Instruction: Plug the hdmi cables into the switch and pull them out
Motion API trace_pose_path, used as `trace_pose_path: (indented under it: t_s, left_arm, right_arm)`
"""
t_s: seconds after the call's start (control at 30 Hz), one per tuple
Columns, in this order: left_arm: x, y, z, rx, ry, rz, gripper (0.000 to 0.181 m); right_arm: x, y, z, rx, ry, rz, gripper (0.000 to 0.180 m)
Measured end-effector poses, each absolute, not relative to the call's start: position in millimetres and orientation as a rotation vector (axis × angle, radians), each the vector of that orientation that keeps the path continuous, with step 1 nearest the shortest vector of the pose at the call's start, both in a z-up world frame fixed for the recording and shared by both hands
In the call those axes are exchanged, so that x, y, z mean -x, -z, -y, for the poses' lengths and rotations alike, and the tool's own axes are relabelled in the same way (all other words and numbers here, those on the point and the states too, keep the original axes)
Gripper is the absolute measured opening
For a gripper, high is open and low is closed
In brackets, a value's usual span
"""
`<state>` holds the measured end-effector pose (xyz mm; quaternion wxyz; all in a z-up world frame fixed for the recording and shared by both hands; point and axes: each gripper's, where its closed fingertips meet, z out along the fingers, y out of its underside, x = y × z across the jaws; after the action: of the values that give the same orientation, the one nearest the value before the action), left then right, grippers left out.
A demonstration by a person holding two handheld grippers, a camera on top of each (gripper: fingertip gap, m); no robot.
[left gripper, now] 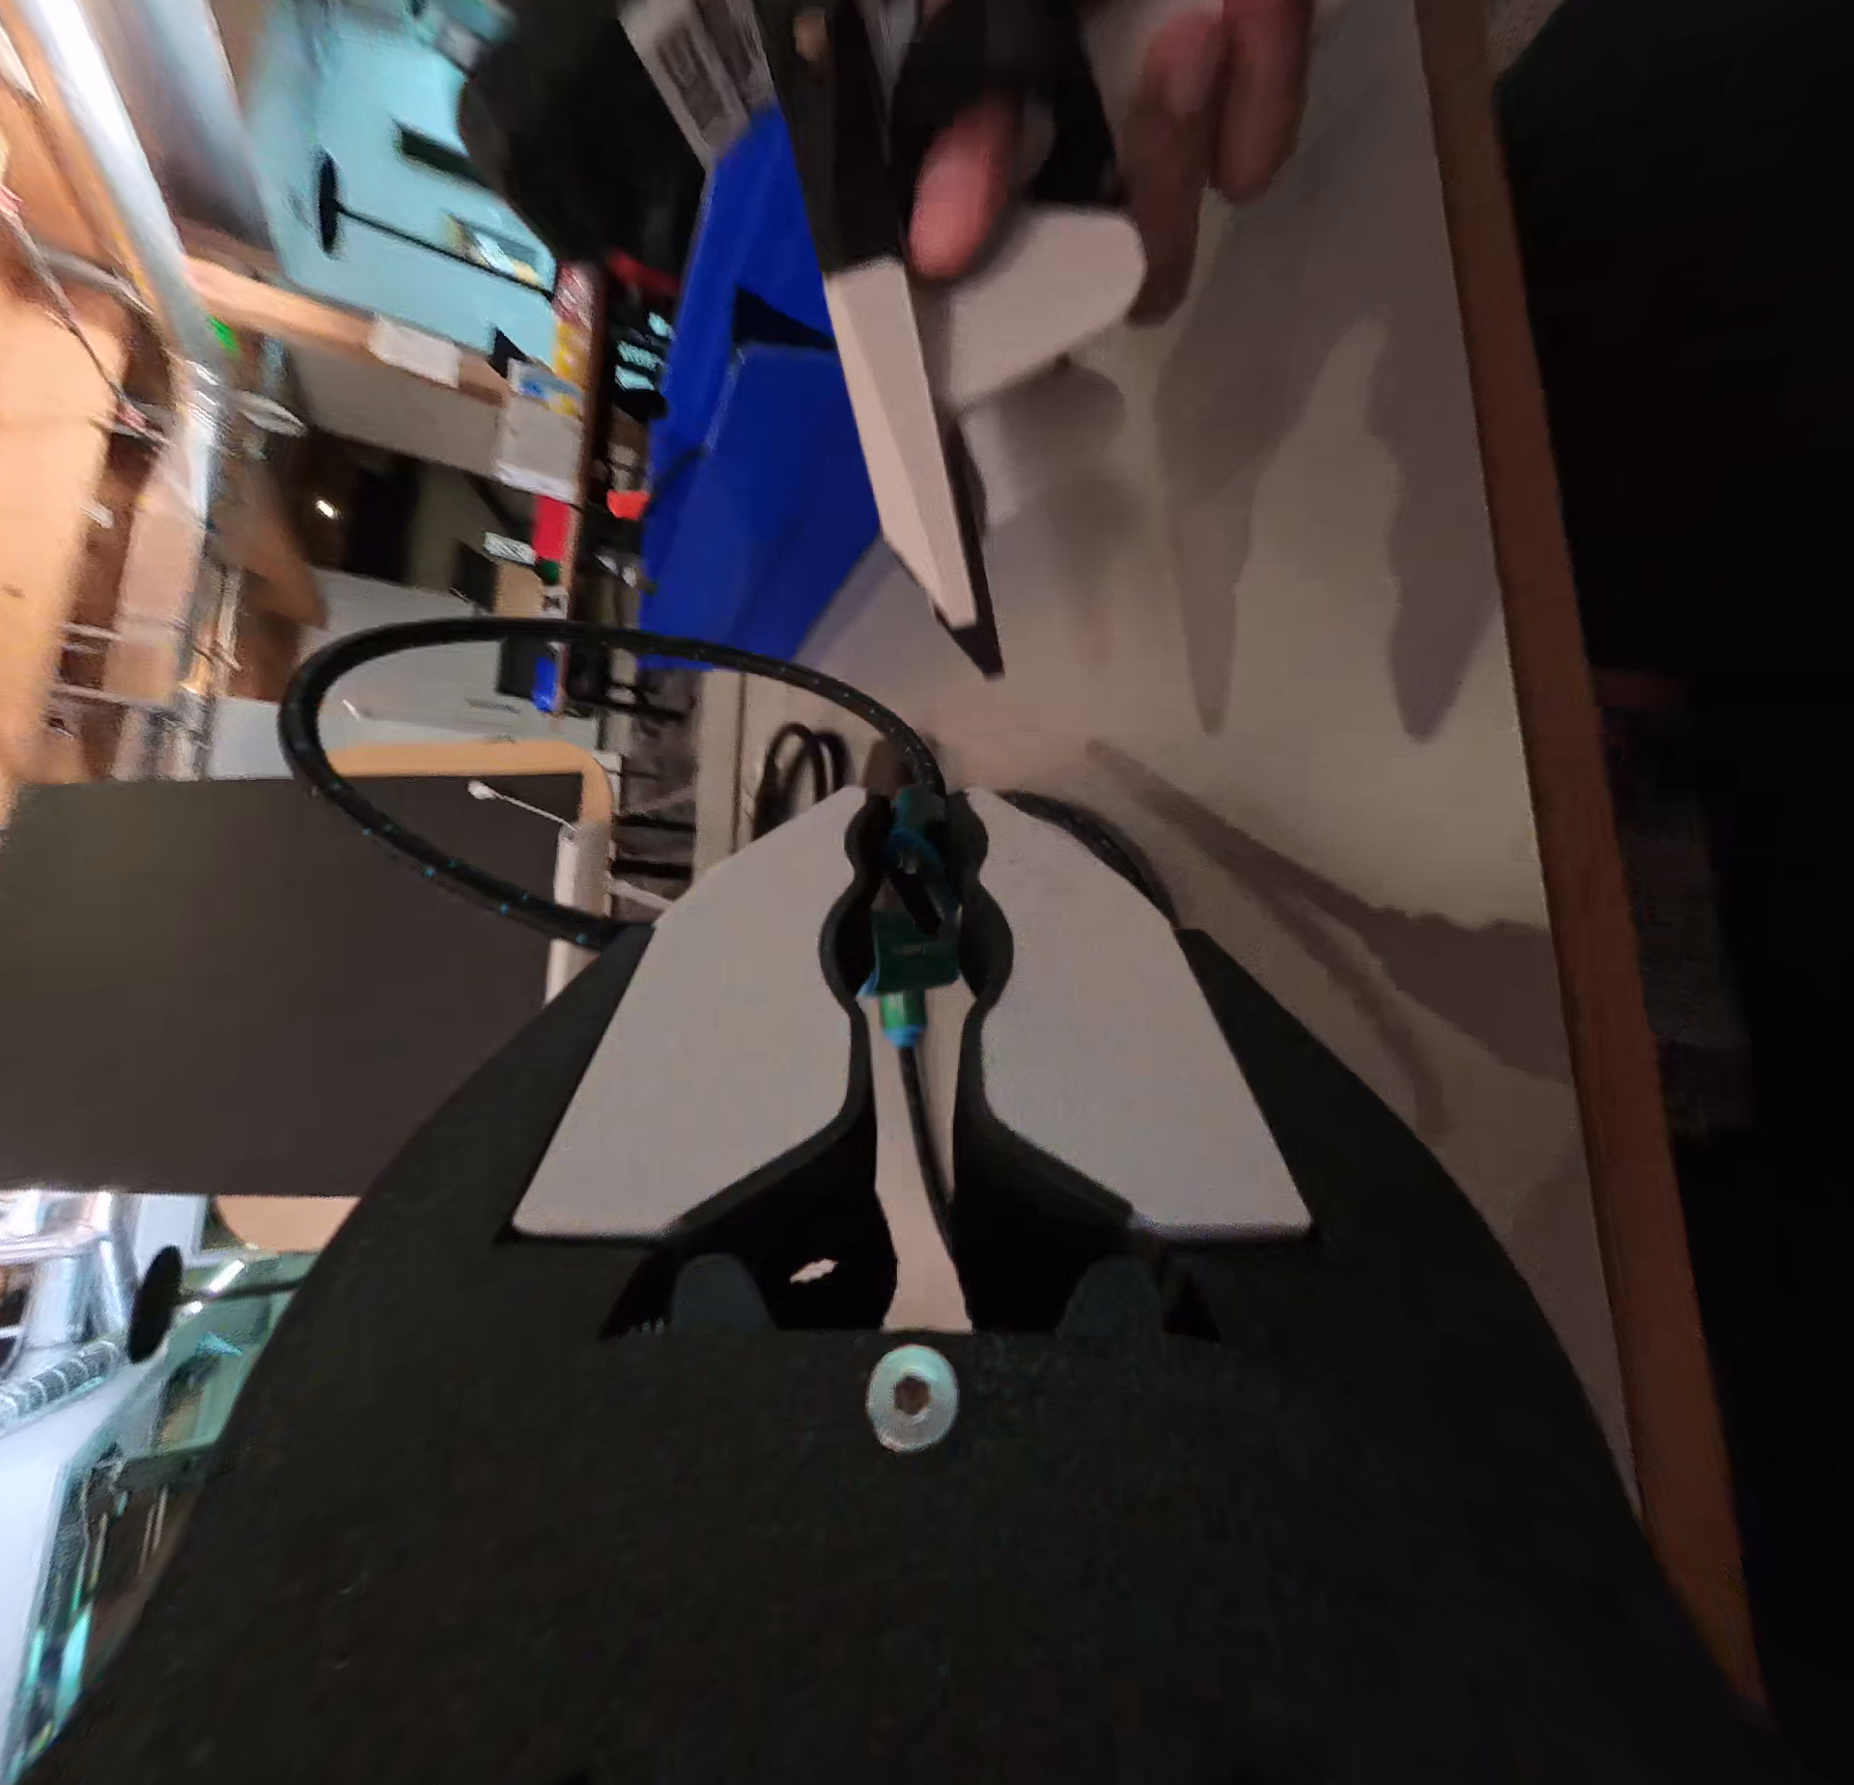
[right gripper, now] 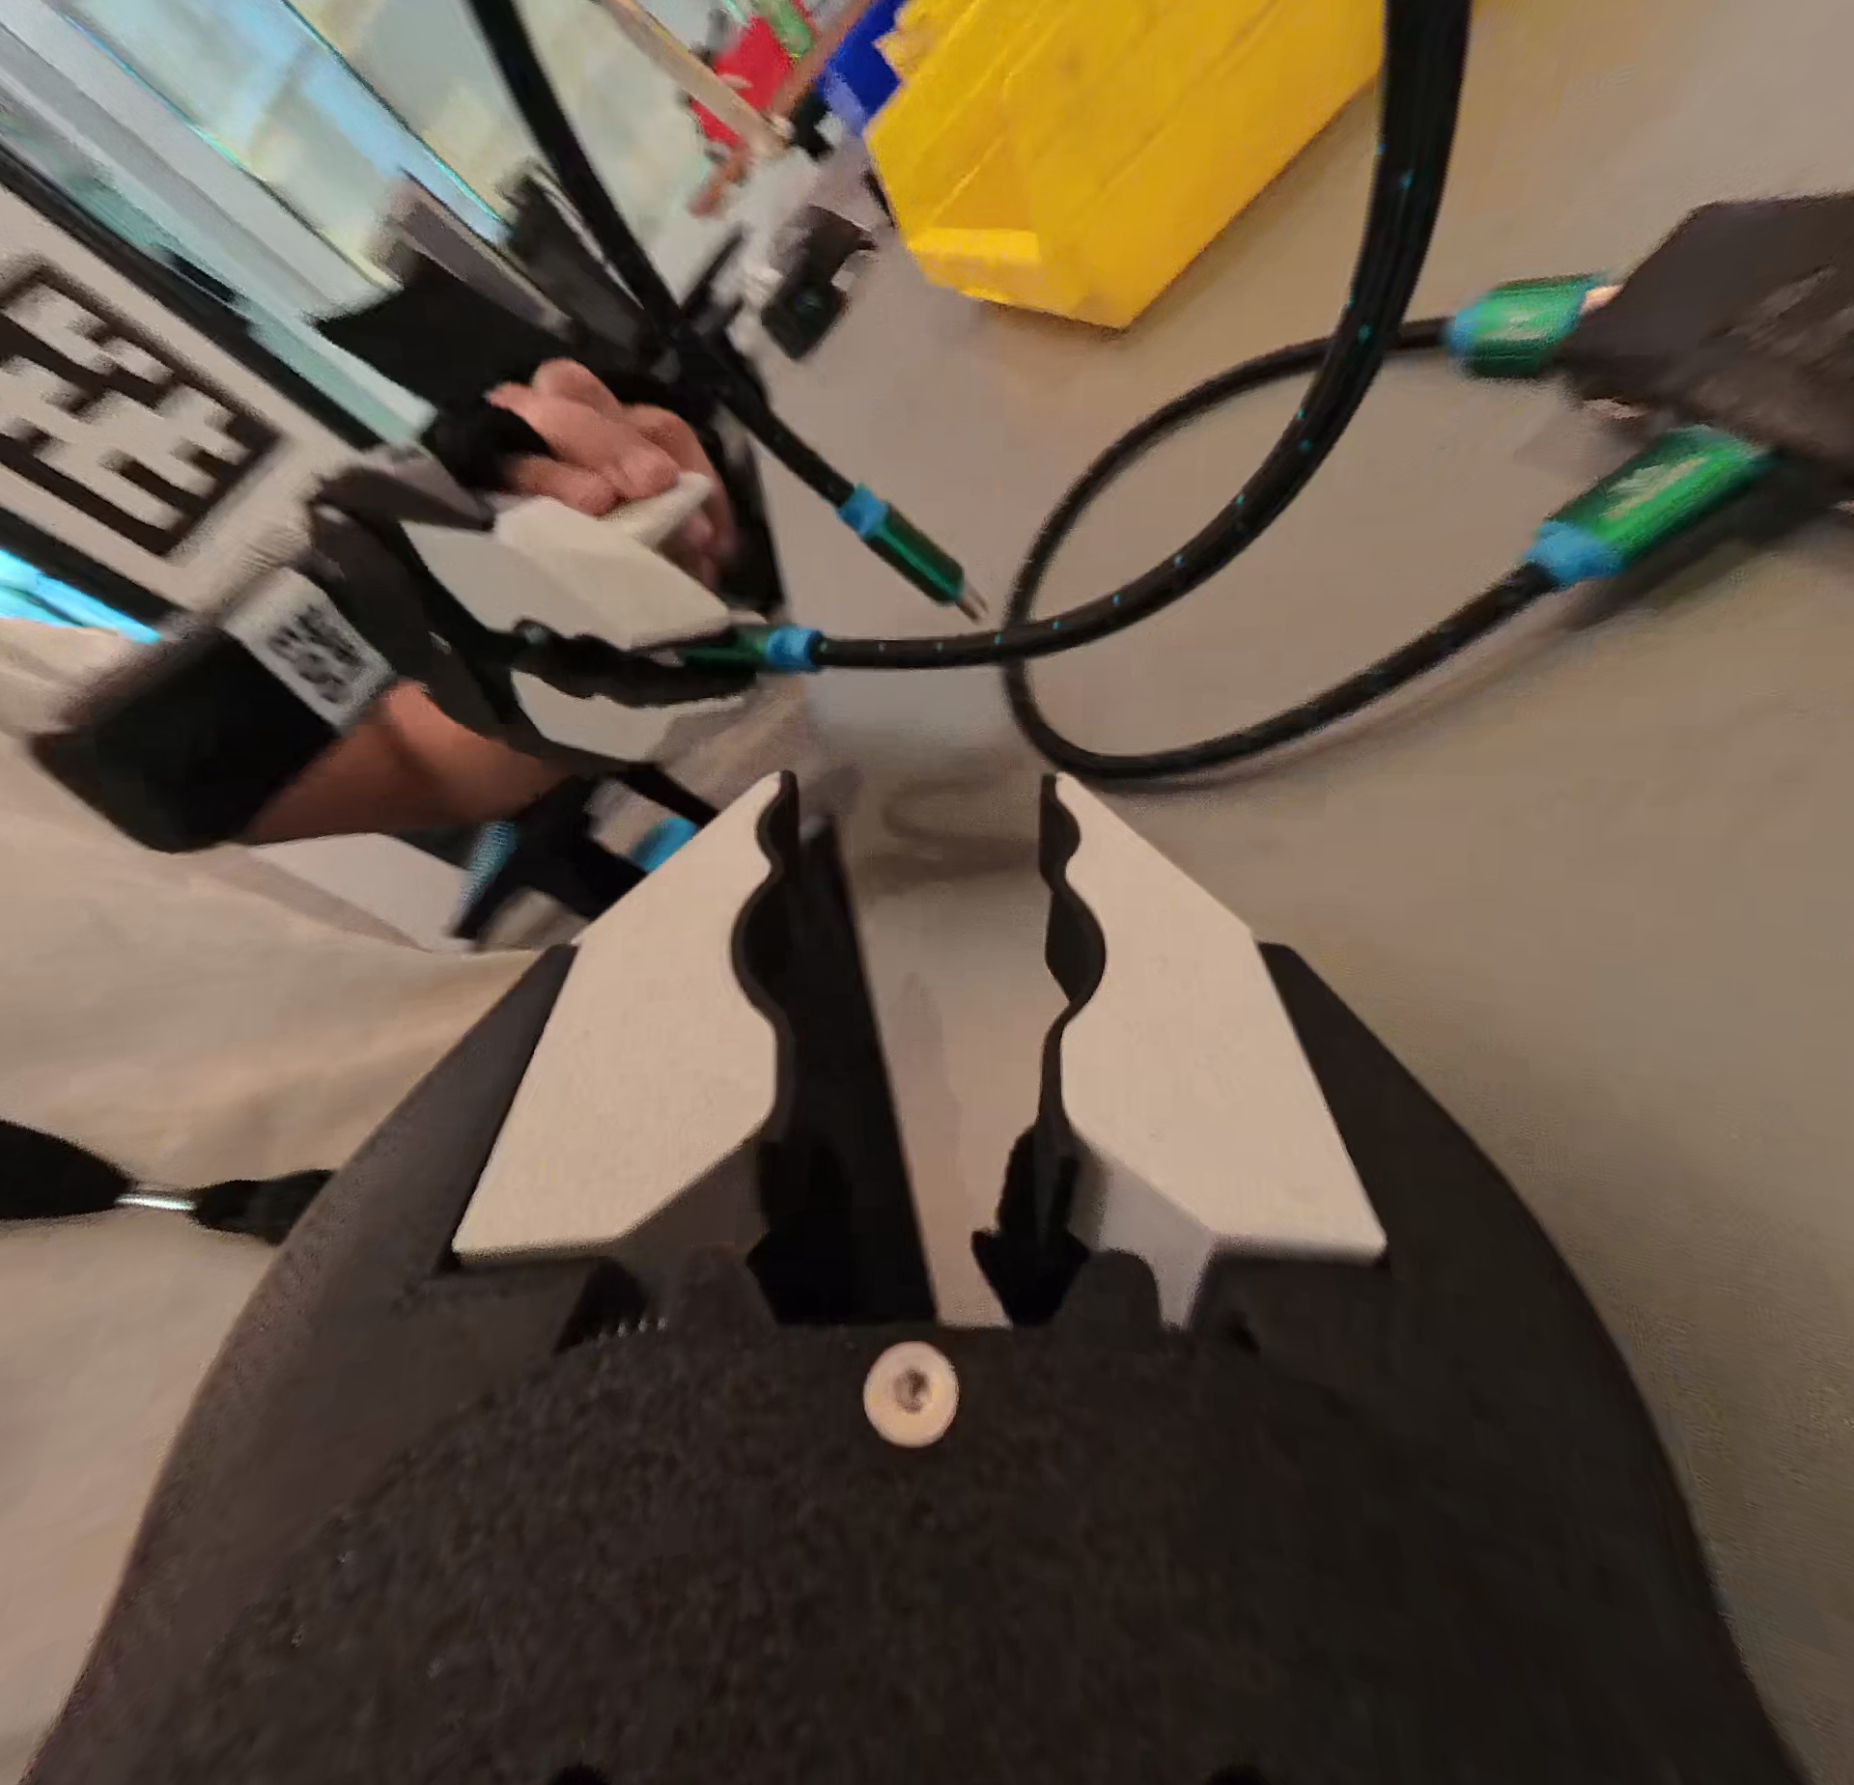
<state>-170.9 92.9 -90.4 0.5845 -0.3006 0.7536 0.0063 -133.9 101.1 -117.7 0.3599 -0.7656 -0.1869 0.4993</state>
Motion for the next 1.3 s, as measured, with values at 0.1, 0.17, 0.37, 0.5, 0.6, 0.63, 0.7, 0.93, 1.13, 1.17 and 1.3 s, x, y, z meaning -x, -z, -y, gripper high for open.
trace_pose_path:
  t_s: [0.1, 0.17, 0.37, 0.5, 0.6, 0.63, 0.7, 0.93, 1.13, 1.17, 1.3]
  left_arm:
    - [168, 71, -79, 0.662, 0.085, -1.683, 0.011]
    - [168, 65, -73, 0.629, 0.102, -1.658, 0.011]
    - [167, 57, -55, 0.551, 0.151, -1.636, 0.011]
    - [168, 59, -51, 0.526, 0.172, -1.644, 0.011]
    - [168, 63, -56, 0.542, 0.177, -1.652, 0.010]
    - [168, 66, -59, 0.550, 0.176, -1.657, 0.010]
    - [166, 72, -67, 0.627, 0.222, -1.651, 0.010]
    - [167, 105, -99, 1.313, 0.870, -1.538, 0.007]
    - [164, 138, -144, 1.870, 1.310, -1.498, 0.044]
    - [160, 138, -156, 1.902, 1.322, -1.498, 0.049]
    - [135, 134, -235, 1.810, 1.053, -1.514, 0.058]
  right_arm:
    - [155, 88, -89, 1.820, -1.605, 0.436, 0.047]
    - [161, 80, -84, 1.788, -1.705, 0.430, 0.045]
    - [163, 66, -76, 1.694, -1.864, 0.423, 0.023]
    - [166, 66, -67, 1.696, -1.875, 0.491, 0.018]
    - [165, 63, -64, 1.675, -1.912, 0.510, 0.008]
    - [164, 66, -66, 1.703, -1.891, 0.505, 0.008]
    - [162, 71, -72, 1.739, -1.835, 0.497, 0.008]
    - [120, 93, -111, 1.865, -1.241, 0.440, 0.007]
    - [67, 83, -132, 1.859, -0.670, 0.349, 0.007]
    - [61, 80, -130, 1.831, -0.601, 0.325, 0.007]
    - [42, 86, -121, 1.800, -0.364, 0.267, 0.007]
